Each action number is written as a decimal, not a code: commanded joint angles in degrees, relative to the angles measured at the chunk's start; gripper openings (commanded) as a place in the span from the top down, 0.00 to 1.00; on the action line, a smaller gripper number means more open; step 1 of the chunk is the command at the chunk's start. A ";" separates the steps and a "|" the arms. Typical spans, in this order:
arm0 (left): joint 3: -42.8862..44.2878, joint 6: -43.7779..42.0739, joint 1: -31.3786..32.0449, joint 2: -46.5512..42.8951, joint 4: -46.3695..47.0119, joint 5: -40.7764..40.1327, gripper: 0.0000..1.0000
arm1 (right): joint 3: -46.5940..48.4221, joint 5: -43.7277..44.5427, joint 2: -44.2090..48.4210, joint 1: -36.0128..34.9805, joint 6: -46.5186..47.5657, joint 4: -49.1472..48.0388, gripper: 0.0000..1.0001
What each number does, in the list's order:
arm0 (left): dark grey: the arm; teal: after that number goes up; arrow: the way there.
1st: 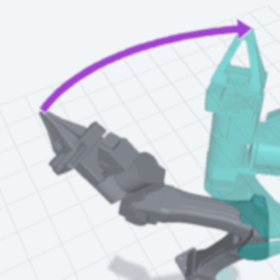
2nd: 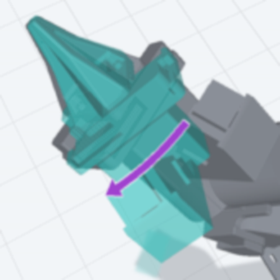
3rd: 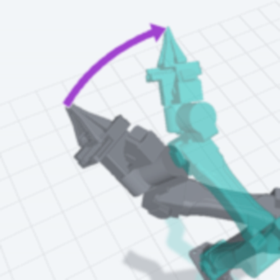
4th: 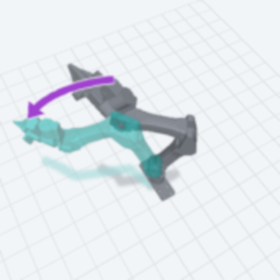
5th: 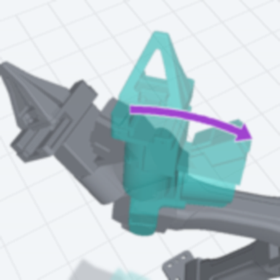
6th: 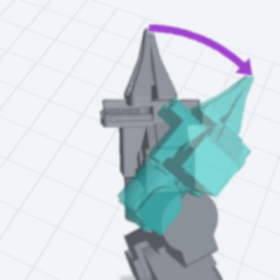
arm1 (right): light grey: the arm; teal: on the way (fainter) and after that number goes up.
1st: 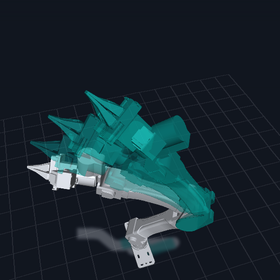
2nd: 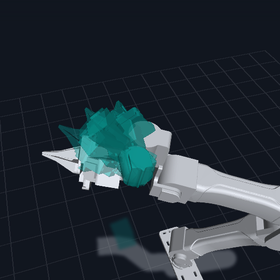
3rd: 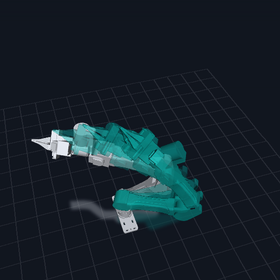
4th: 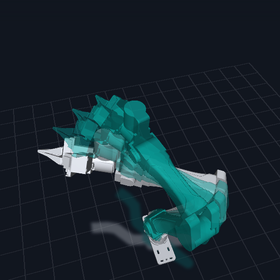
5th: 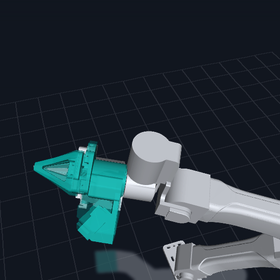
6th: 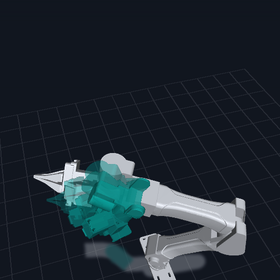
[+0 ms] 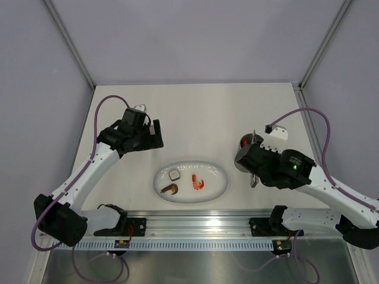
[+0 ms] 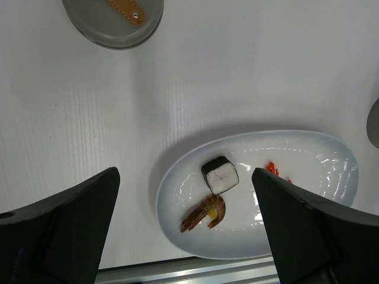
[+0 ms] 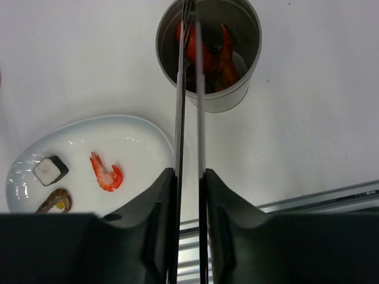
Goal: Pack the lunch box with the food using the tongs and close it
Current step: Place the fake food in the packing box, then pick up the fake food from the plate.
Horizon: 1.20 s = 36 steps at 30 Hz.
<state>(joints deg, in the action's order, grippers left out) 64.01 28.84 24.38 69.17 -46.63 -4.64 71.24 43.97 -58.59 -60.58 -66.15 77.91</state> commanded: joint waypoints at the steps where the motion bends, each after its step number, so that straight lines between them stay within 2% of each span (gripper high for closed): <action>1: 0.59 0.25 -0.30 -1.23 1.72 0.69 0.01 | 5.13 2.80 1.37 0.46 0.67 15.43 0.73; 3: 0.68 0.16 -0.30 -1.40 1.72 0.60 0.01 | 6.88 0.35 2.51 0.37 6.45 10.55 0.86; 4: 0.68 0.16 -0.30 -1.40 1.63 0.51 0.01 | 7.15 -0.97 3.30 0.37 11.69 7.99 0.87; 10: 0.59 0.34 -0.30 -1.66 1.63 0.60 0.01 | 6.81 -16.44 0.59 0.37 27.71 -6.27 0.88; 12: 0.50 0.34 -0.21 -1.67 1.63 0.69 0.01 | 5.67 -21.52 -2.92 0.02 29.67 -8.90 0.89; 14: 0.68 0.34 -0.30 -1.75 1.54 0.51 0.01 | 4.79 -22.61 -6.43 -1.46 30.90 -9.88 0.88; 19: 0.68 0.08 -0.30 -1.75 1.02 -0.10 0.01 | 3.64 -24.54 -11.63 -6.22 30.99 -12.69 0.80; 24: 0.59 0.08 -0.30 -1.67 1.19 0.07 0.01 | 1.97 -27.78 -14.62 -7.54 30.73 -15.32 0.63; 36: 0.07 -0.01 -0.21 -1.93 1.28 -0.19 0.01 | 1.80 -32.01 -22.09 -10.61 30.99 -20.95 0.53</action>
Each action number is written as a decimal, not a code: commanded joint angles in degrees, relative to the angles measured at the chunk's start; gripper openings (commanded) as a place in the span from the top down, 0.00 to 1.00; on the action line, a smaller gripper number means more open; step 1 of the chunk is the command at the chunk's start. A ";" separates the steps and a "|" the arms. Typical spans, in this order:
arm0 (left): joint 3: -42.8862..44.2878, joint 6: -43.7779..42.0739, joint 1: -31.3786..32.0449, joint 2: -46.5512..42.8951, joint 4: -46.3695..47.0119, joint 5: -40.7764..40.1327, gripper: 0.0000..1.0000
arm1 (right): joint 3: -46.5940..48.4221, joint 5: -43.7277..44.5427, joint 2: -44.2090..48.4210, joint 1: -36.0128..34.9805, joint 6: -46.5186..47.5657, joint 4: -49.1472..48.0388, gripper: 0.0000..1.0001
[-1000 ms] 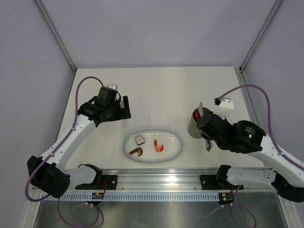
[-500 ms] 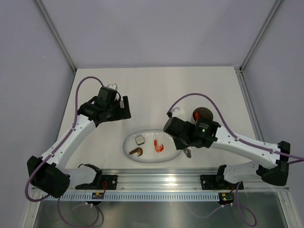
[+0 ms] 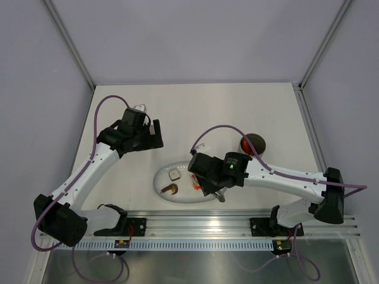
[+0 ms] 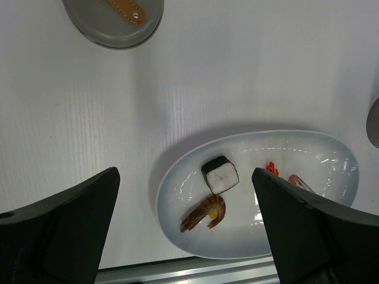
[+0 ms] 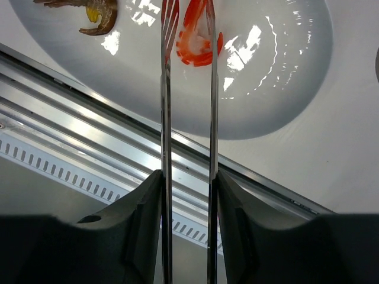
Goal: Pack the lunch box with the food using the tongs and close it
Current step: Pick up the fake food from the plate.
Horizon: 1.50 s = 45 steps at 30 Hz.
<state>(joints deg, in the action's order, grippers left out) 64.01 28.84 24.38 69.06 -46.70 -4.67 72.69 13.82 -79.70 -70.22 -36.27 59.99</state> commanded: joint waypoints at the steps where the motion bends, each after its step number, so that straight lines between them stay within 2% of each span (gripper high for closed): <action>1: -0.02 -0.10 -0.30 -1.91 1.35 -0.17 0.01 | 0.44 -1.96 -1.77 -1.15 1.12 -3.12 0.53; 9: -0.29 -0.19 -0.30 -2.00 1.26 -0.43 0.01 | 0.70 -1.79 -4.32 -2.12 0.76 -2.42 0.51; 16: -0.46 -0.19 -0.30 -2.17 1.34 -0.43 0.01 | 3.25 1.90 -7.83 -4.05 0.68 0.48 0.50; 24: -0.81 -0.10 -0.30 -2.52 1.35 -0.52 0.01 | 4.75 8.06 -7.57 -5.55 -1.60 2.50 0.51; 45: -0.90 -0.28 -0.30 -2.44 1.78 -0.43 0.01 | 5.45 10.61 -4.85 -7.04 -4.50 2.42 0.49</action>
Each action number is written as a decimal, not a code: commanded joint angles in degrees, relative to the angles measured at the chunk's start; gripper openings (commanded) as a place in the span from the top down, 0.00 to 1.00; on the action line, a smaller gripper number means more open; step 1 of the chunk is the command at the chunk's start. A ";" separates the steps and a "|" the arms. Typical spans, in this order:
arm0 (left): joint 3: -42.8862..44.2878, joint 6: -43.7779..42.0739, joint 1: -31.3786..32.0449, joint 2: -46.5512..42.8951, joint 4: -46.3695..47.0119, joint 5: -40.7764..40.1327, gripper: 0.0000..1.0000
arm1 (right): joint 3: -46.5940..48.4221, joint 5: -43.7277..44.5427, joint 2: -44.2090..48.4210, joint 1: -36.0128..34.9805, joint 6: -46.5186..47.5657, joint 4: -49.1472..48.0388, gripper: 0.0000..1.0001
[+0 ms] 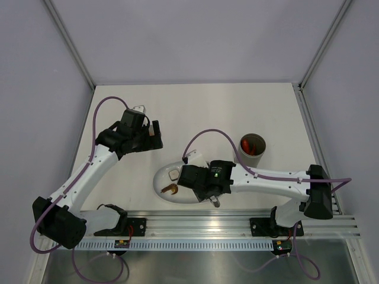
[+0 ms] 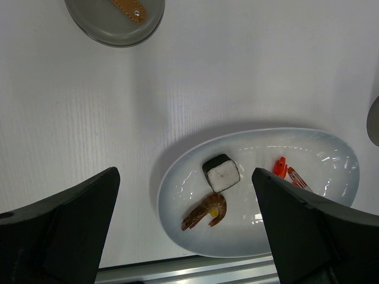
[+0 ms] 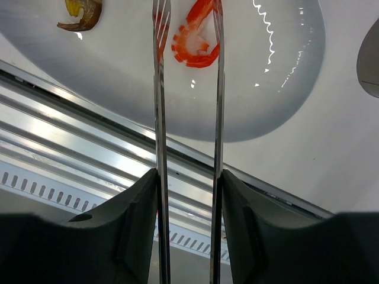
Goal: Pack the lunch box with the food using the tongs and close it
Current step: Pick up the fake food from the plate.
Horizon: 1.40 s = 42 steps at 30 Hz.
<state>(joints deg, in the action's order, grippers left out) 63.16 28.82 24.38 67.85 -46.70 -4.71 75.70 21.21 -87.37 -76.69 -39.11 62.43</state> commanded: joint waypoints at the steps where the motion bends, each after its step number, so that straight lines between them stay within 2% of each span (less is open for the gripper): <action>1: -0.05 -0.25 -0.30 -1.23 1.70 -0.39 0.01 | 2.35 3.40 3.08 -0.57 -2.02 0.14 0.49; 14: 0.21 -0.17 -0.30 -0.97 1.70 0.14 0.01 | 0.06 -1.08 -1.39 -0.57 -2.46 -0.91 0.46; 23: 0.21 -0.08 -0.30 -1.15 1.78 0.31 0.01 | -0.47 -2.23 -2.45 -0.57 -2.02 -2.75 0.50; 31: 0.13 -0.25 -0.21 -1.23 1.79 0.32 0.01 | -0.29 -1.44 -2.54 -0.48 -2.37 -2.14 0.48; 39: -0.14 -0.25 -0.30 -1.67 1.52 -0.12 0.01 | -0.12 -2.23 -4.47 -0.48 -0.71 -3.63 0.57; 42: -0.14 -0.25 -0.30 -1.85 1.52 -0.21 0.01 | -0.12 -2.23 -5.17 -0.48 -0.35 -3.72 0.57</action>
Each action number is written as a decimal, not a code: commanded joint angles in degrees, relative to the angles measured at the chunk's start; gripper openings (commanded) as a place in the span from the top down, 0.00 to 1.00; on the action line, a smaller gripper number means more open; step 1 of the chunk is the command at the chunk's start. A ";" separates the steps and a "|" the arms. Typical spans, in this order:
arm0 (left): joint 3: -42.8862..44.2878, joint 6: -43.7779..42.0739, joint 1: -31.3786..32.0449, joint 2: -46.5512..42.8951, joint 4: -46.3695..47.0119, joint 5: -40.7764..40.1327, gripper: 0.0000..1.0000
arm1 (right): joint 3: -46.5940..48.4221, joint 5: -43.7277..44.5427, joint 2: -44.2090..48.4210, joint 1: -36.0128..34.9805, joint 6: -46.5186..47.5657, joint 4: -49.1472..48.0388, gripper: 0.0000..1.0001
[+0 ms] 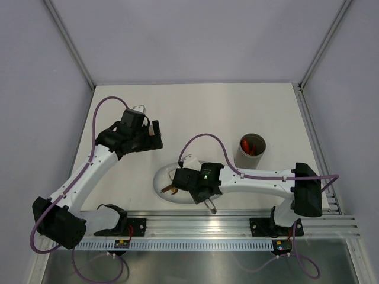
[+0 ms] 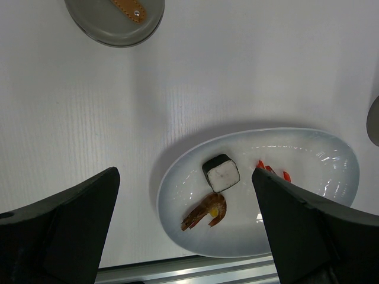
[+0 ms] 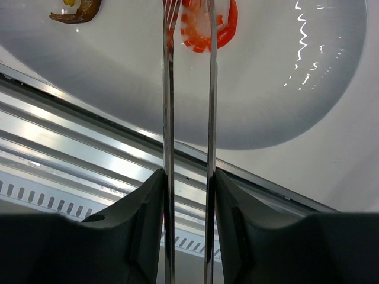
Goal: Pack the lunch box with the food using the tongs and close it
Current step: Pick up the fake food from the plate, then place the fake food in the packing box.
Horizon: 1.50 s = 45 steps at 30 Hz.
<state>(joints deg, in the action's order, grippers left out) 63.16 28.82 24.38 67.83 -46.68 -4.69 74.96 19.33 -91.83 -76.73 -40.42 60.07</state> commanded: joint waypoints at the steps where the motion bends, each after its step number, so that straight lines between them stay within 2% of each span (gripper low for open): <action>1: -0.23 -0.25 -0.21 -1.83 1.41 -0.32 0.01 | 0.54 -0.35 -0.89 -0.44 1.05 -1.36 0.57; 4: -0.23 -0.25 -0.30 -1.92 1.41 -0.32 0.01 | 0.28 -0.35 -0.89 -0.44 1.05 -1.36 0.57; 5: -0.31 -0.17 -0.30 -1.92 1.41 -0.32 0.01 | 0.19 -0.44 -0.89 -0.53 1.05 -1.01 0.60; 6: -0.31 -0.25 -0.21 -2.00 1.32 -0.32 0.01 | 0.28 -0.17 -0.72 -0.44 0.88 -0.92 0.69; 9: -0.31 -0.25 -0.30 -2.00 1.41 -0.23 0.01 | 0.89 1.05 0.16 -0.44 0.44 -0.05 0.86; 16: -0.31 -0.17 -0.30 -2.00 1.41 -0.32 0.01 | 3.18 9.05 7.44 -0.44 -1.85 3.12 0.96; 20: -0.31 -0.08 -0.30 -1.92 1.50 -0.32 0.01 | 4.58 15.10 10.70 -0.53 -4.48 7.85 0.98; 29: -0.14 -0.17 -0.21 -1.65 1.76 0.03 0.01 | 9.33 23.72 11.67 0.35 -11.08 20.77 0.99; 41: 0.30 -0.08 -0.30 -1.30 1.76 0.29 0.01 | 11.61 28.04 17.74 5.44 -19.25 33.43 0.99; 45: 0.39 -0.17 -0.21 -1.30 1.76 0.38 0.01 | 9.77 27.34 21.77 7.11 -20.83 33.35 0.99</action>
<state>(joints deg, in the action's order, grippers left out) 63.13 28.82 24.38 67.11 -46.68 -4.67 84.31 42.68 -73.60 -70.91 -56.99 76.58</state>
